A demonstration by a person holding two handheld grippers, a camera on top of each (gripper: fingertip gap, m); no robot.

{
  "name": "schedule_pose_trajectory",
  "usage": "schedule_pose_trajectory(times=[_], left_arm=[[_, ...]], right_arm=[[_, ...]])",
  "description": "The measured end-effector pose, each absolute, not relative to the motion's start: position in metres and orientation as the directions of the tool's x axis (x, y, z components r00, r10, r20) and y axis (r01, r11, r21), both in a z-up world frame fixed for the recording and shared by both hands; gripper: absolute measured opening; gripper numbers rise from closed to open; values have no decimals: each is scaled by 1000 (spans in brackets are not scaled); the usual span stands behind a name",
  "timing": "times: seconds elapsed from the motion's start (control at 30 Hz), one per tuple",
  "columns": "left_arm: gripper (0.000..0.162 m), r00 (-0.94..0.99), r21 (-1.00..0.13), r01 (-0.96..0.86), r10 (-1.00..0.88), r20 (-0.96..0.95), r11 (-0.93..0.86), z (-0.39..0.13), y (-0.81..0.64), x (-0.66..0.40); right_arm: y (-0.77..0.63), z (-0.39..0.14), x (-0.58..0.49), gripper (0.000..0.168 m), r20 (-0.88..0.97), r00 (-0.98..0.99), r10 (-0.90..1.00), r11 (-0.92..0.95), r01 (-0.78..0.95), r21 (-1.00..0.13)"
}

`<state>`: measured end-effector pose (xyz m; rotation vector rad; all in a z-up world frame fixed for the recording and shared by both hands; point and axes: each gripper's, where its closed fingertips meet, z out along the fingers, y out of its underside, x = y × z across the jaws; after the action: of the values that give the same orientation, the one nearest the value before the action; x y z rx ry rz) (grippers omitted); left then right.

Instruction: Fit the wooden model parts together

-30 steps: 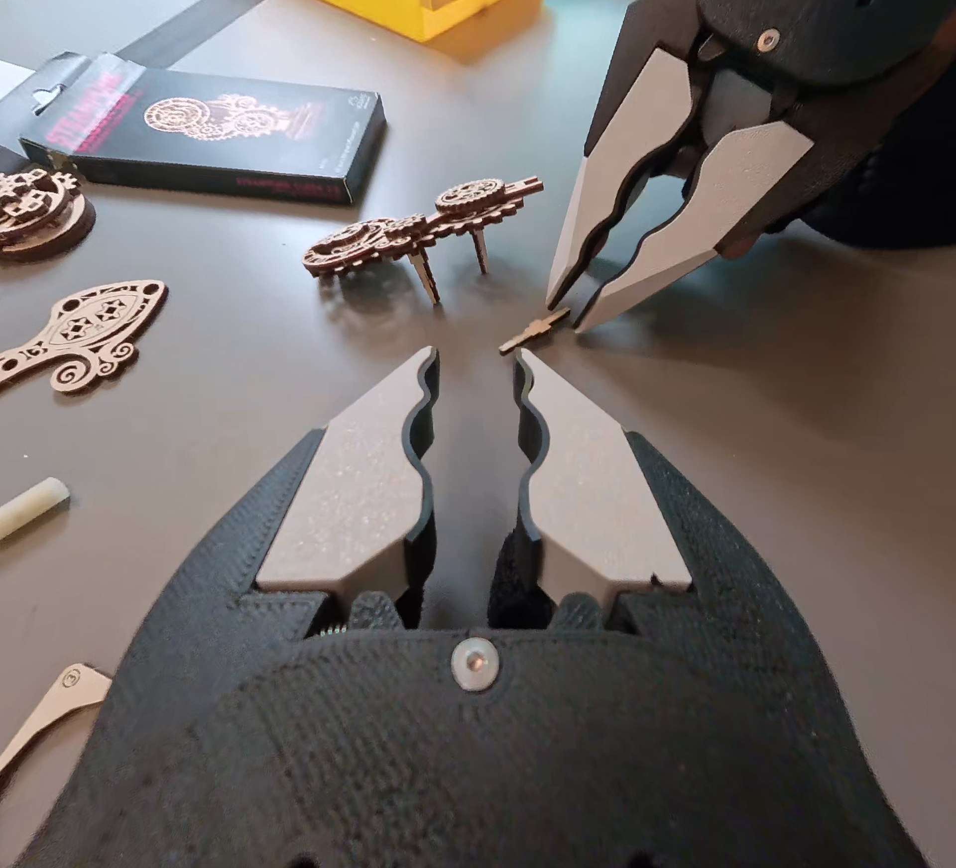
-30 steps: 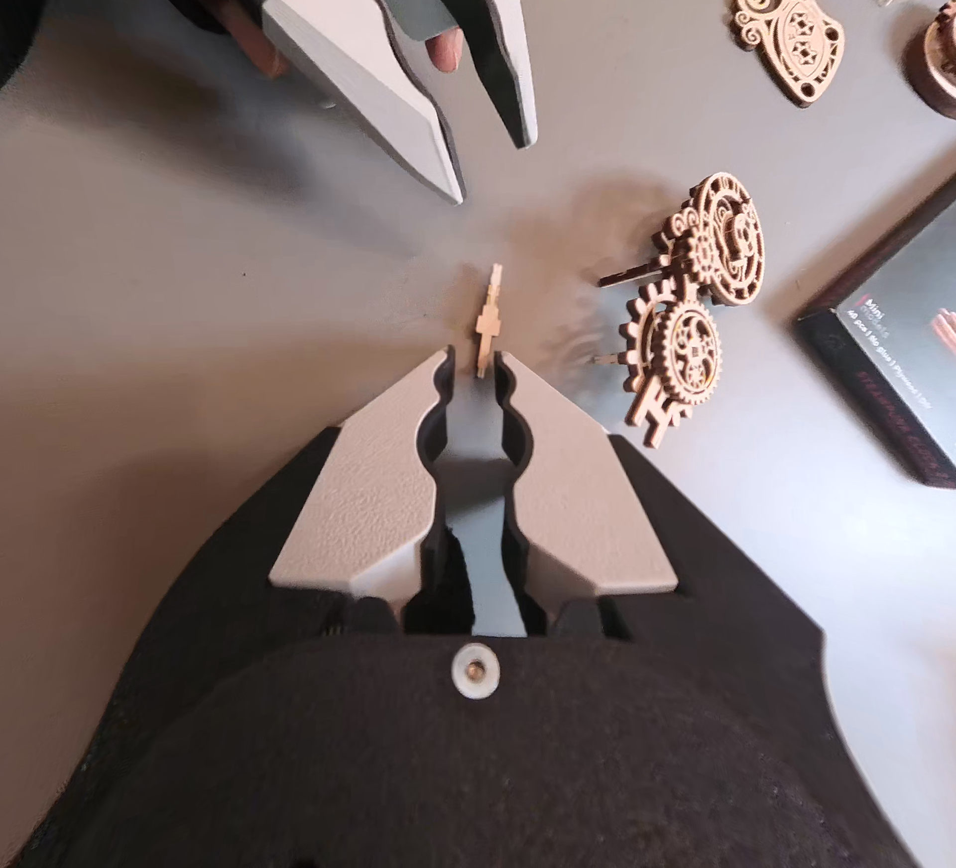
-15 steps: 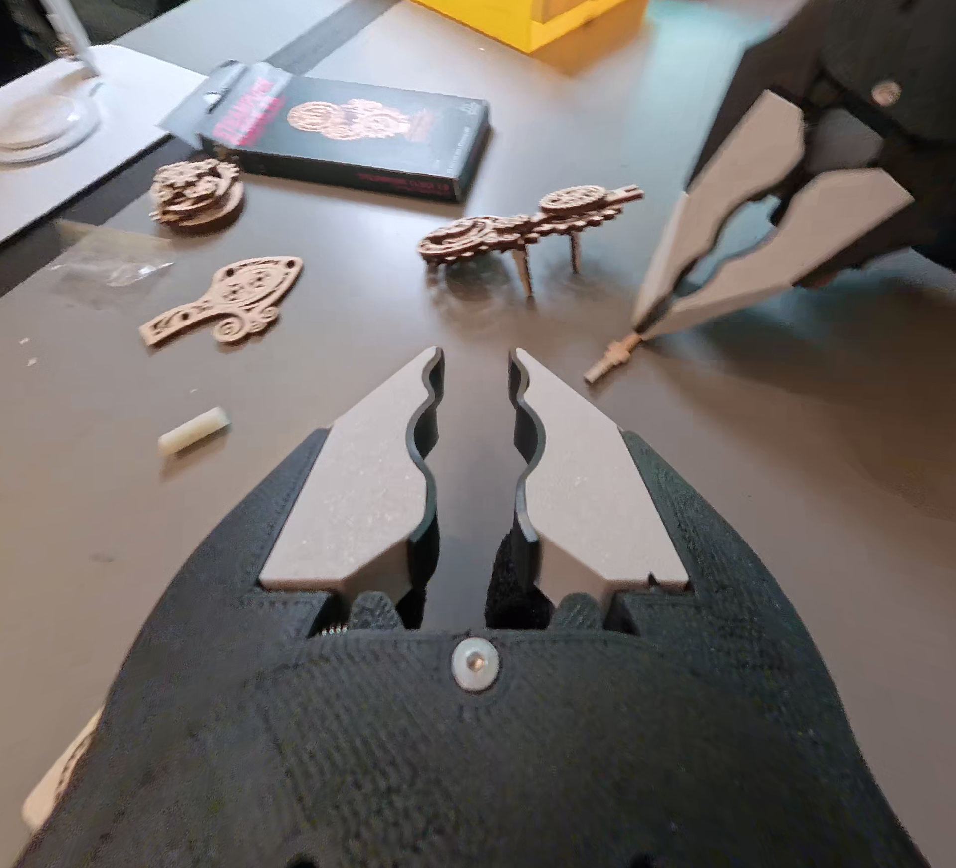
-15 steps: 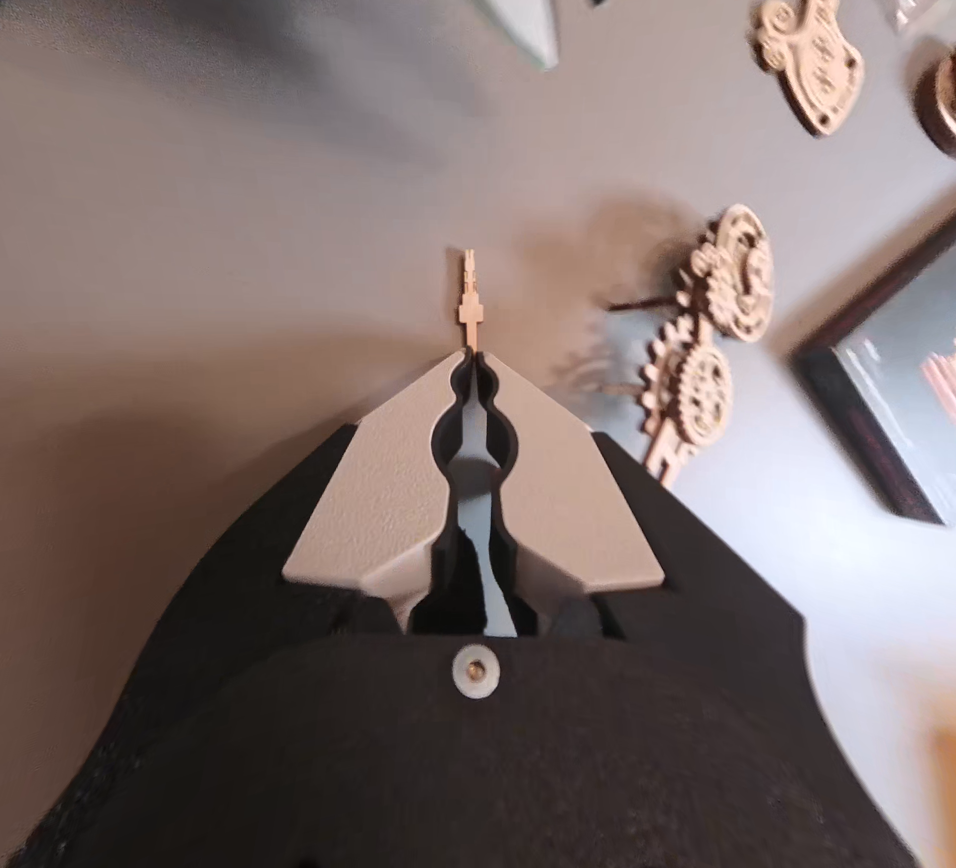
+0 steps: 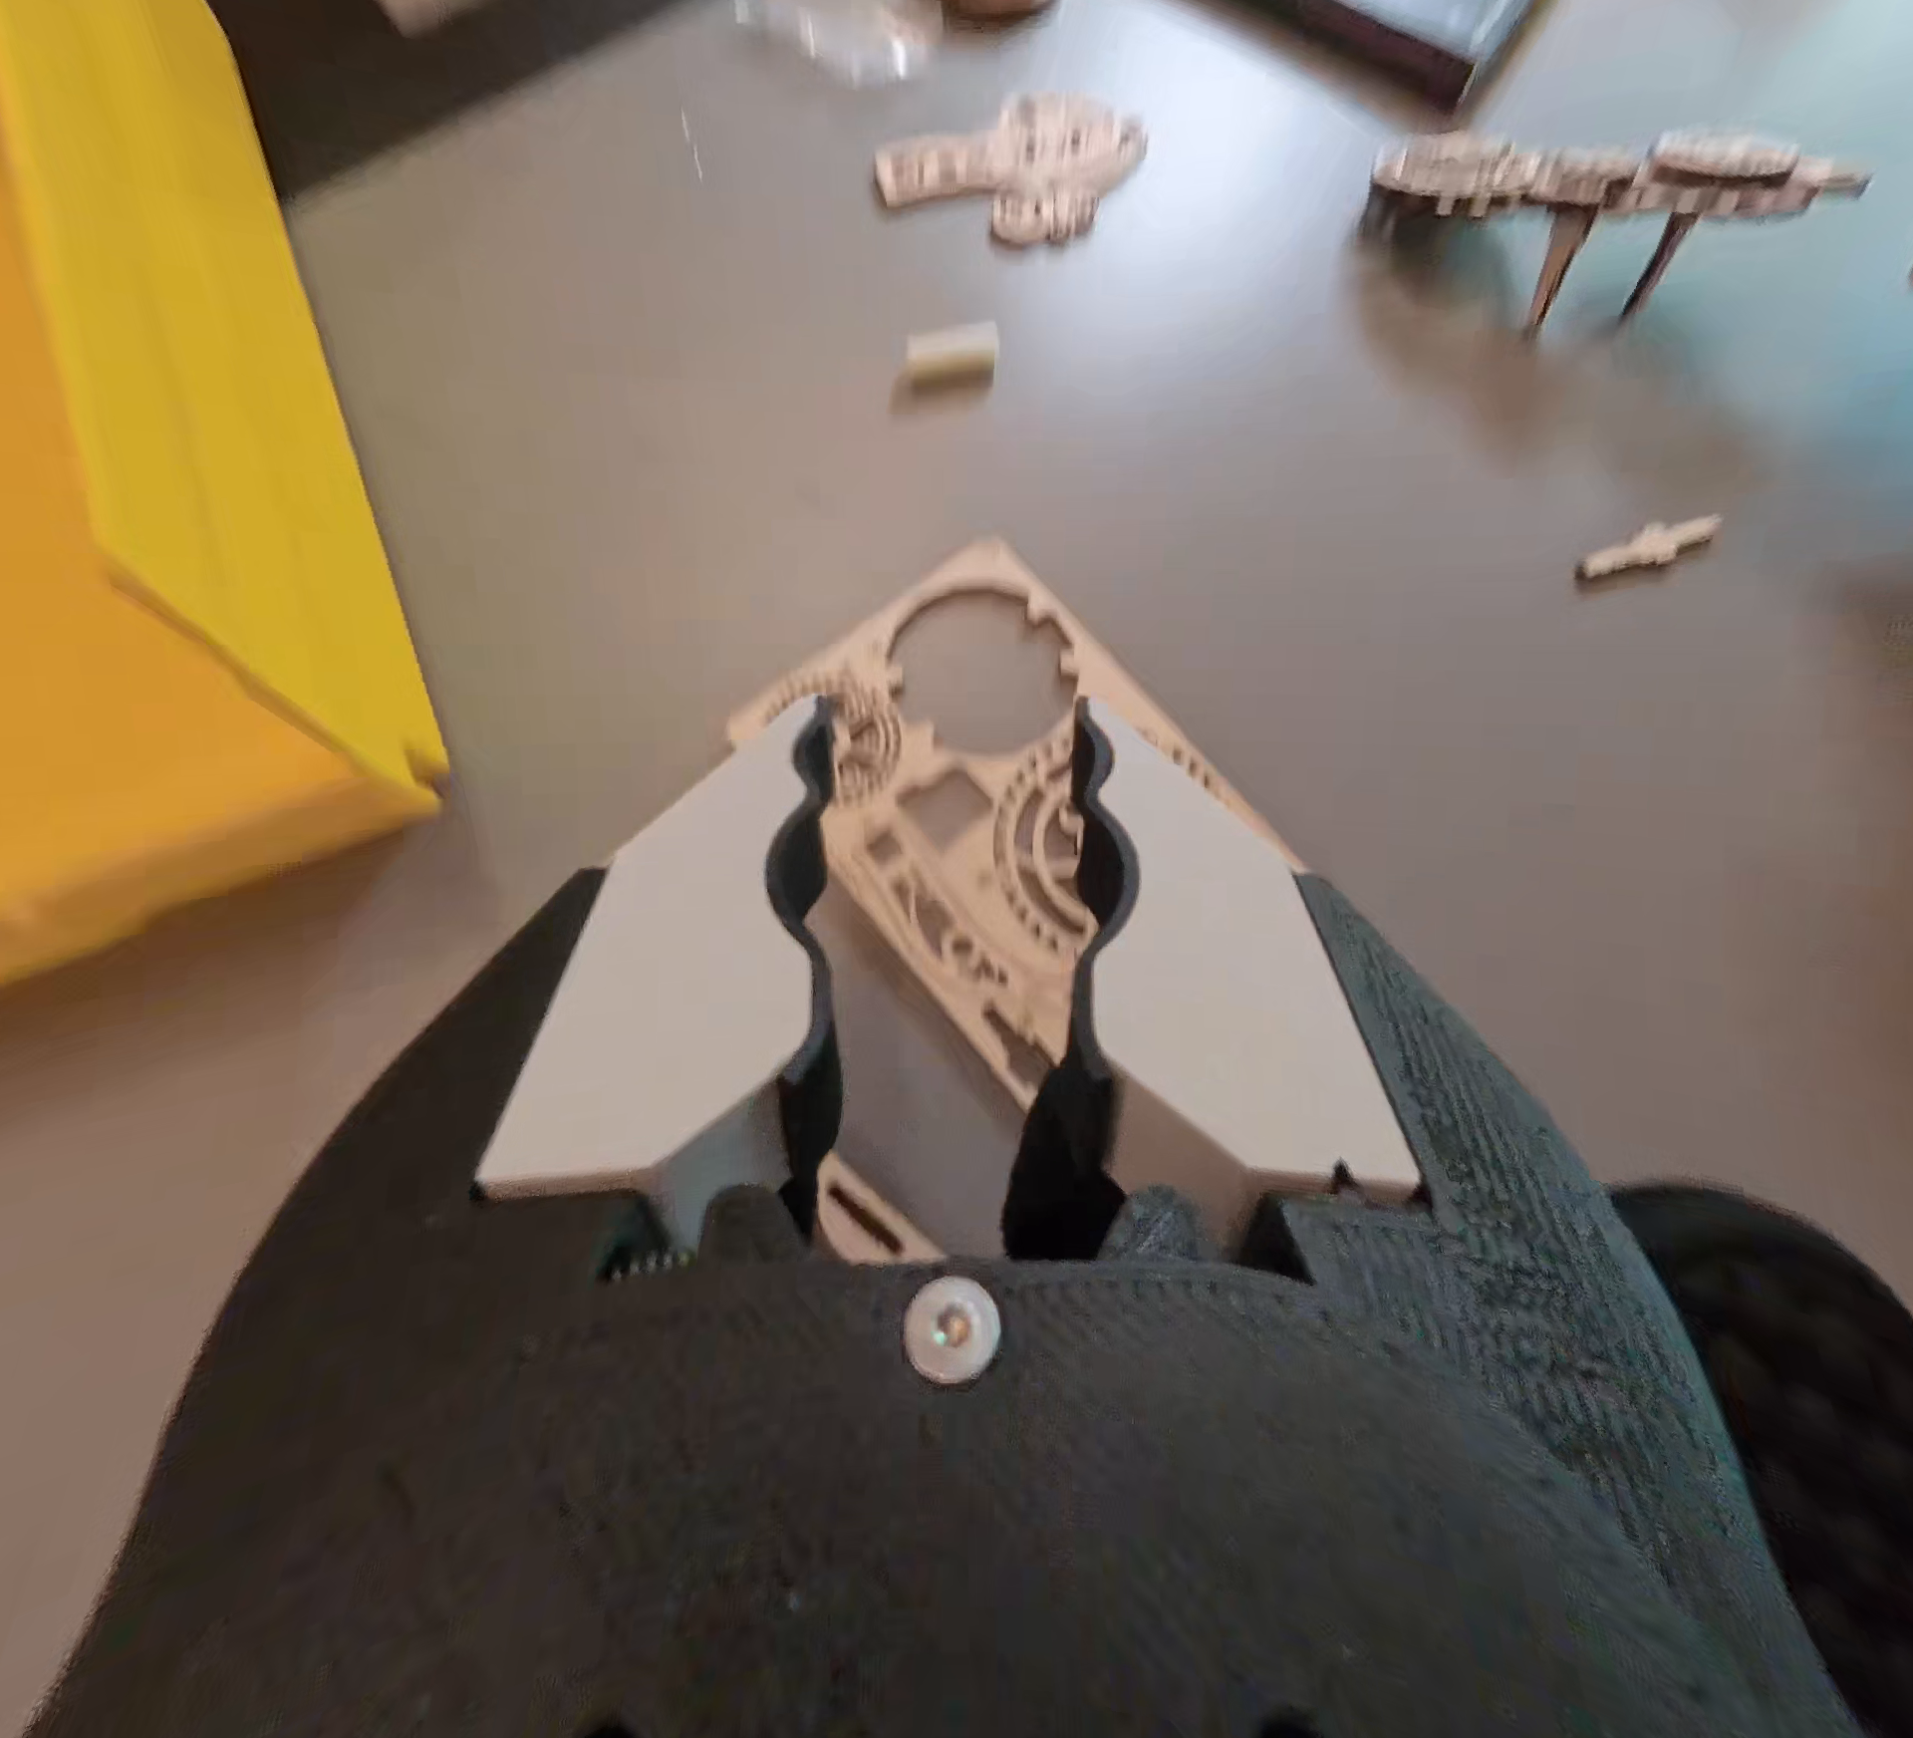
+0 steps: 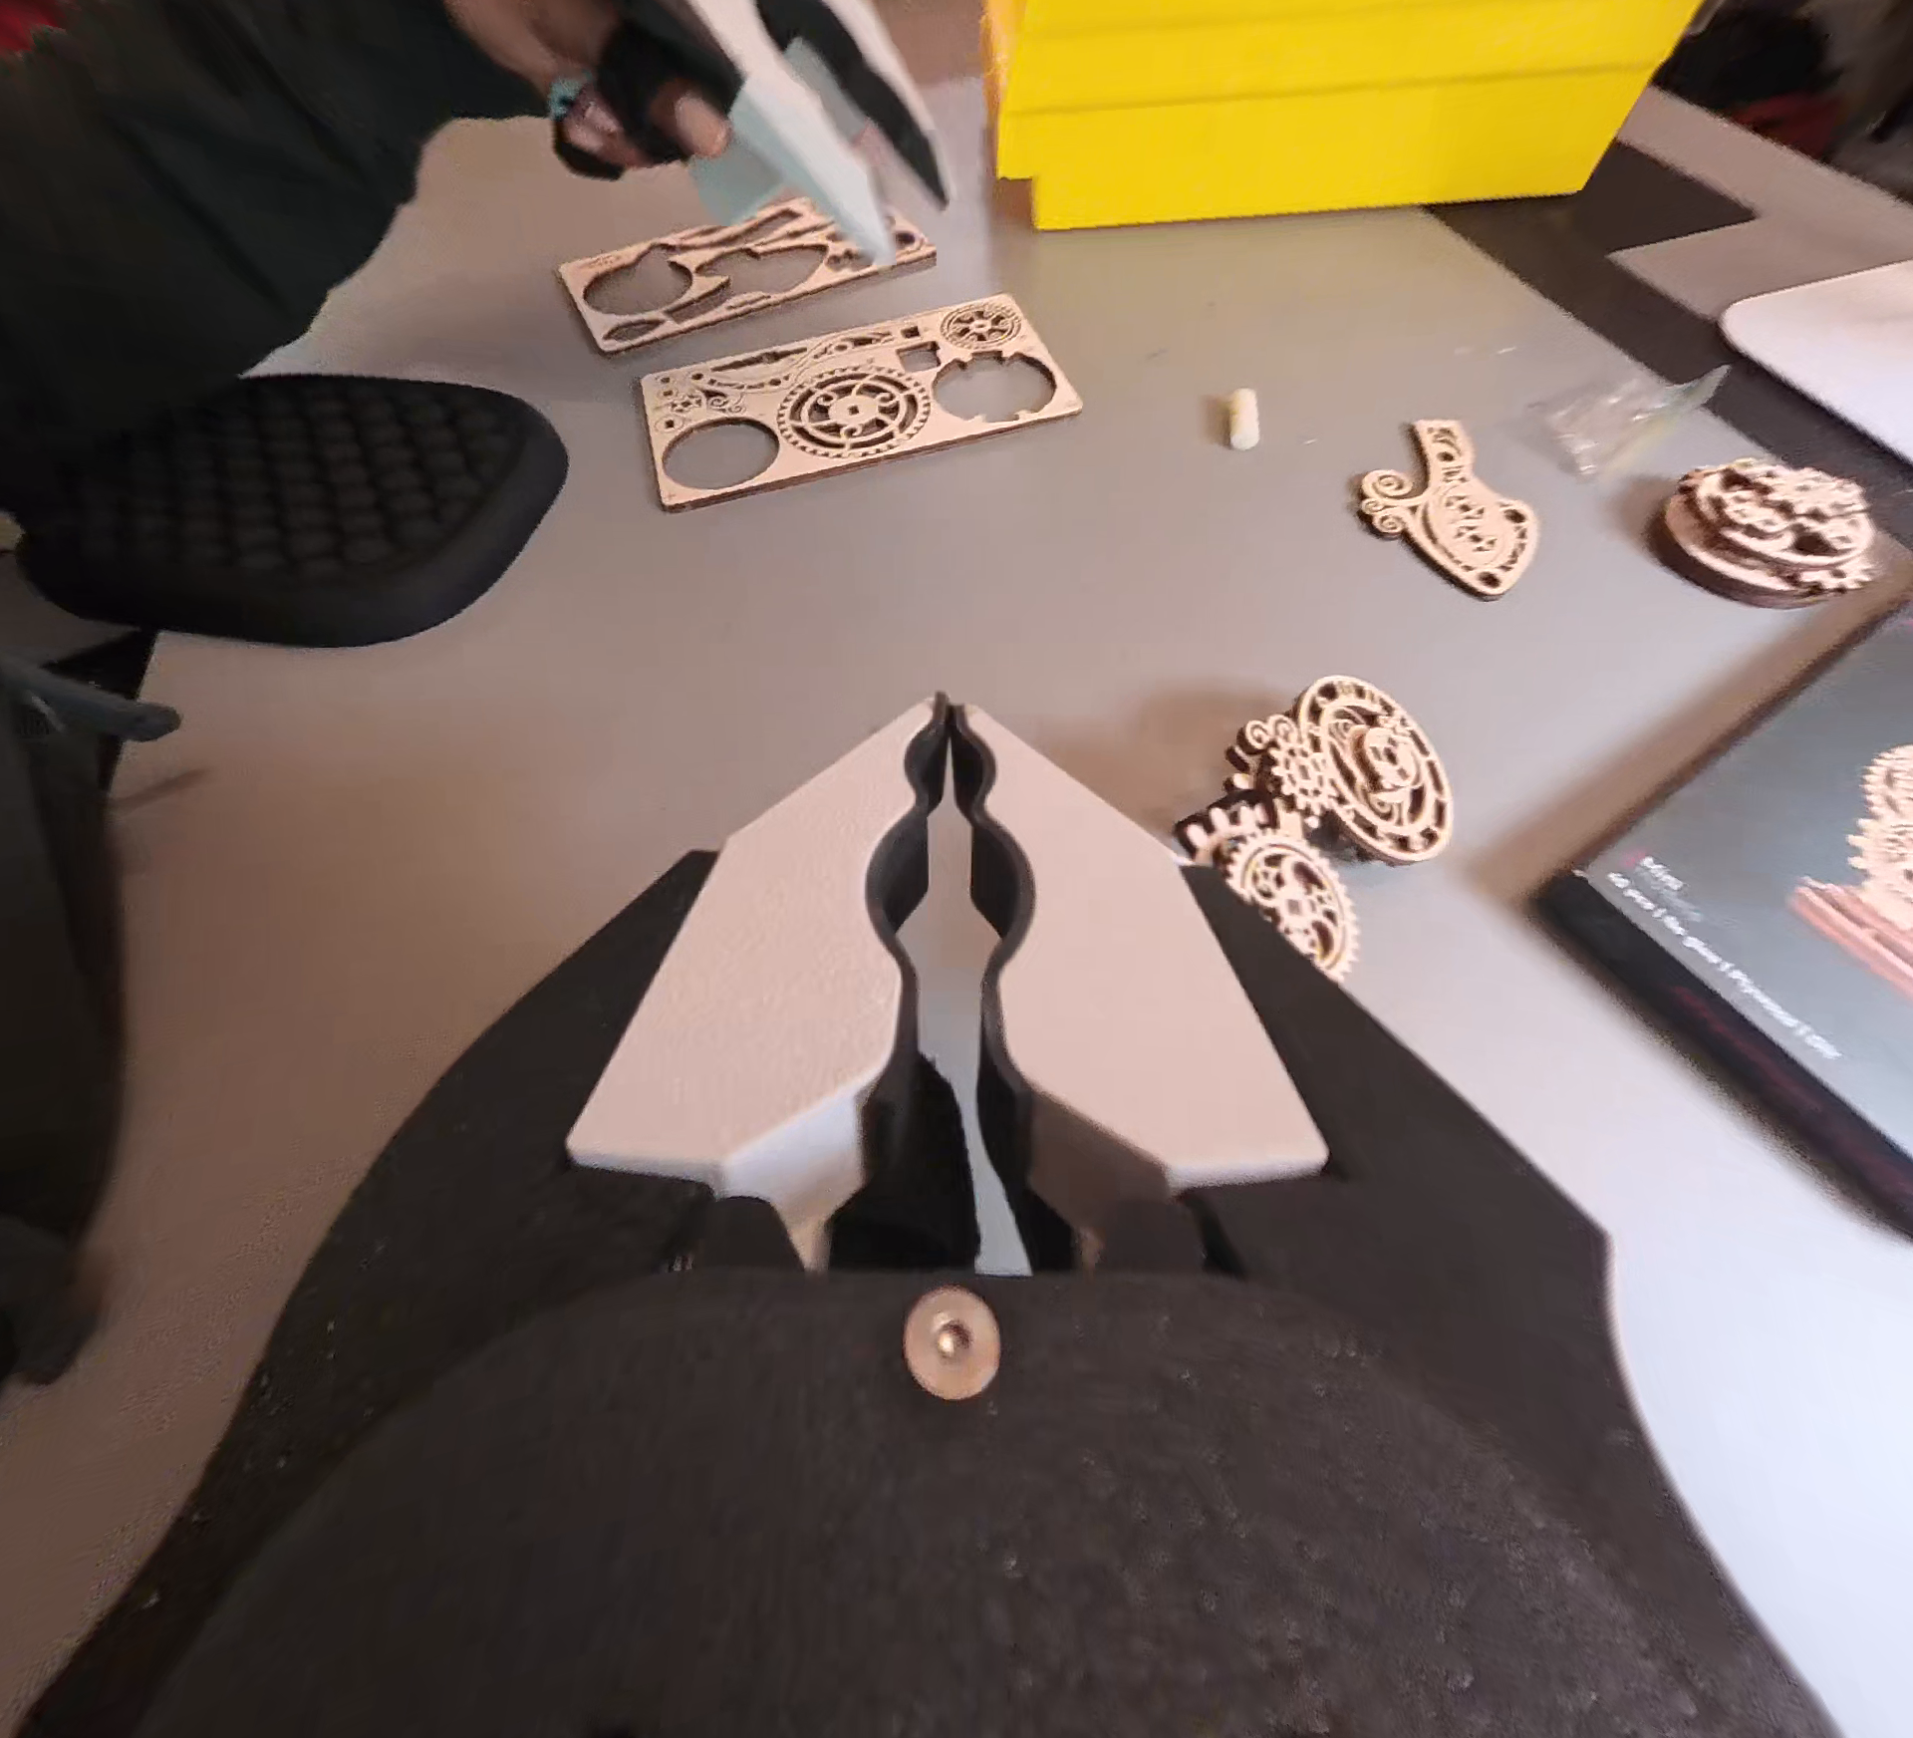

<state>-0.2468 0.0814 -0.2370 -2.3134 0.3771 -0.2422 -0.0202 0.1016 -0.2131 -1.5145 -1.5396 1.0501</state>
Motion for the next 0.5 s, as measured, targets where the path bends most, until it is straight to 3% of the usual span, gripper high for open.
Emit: schedule_pose_trajectory(times=[0.1, 0.23, 0.5], left_arm=[[62, 920, -624, -215, -370, 129, -752, -267, 54, -242], [85, 911, -560, -316, -410, 48, -766, -288, 31, -241], [72, 920, -565, -315, -391, 15, -762, -288, 39, -231]], right_arm=[[103, -214, -19, 0, -42, -50, 998, -18, 406, -914], [107, -223, -18, 0, -17, -36, 999, 0, 434, -901], [111, -231, -18, 1, -12, -16, 1000, -4, 458, -889]])
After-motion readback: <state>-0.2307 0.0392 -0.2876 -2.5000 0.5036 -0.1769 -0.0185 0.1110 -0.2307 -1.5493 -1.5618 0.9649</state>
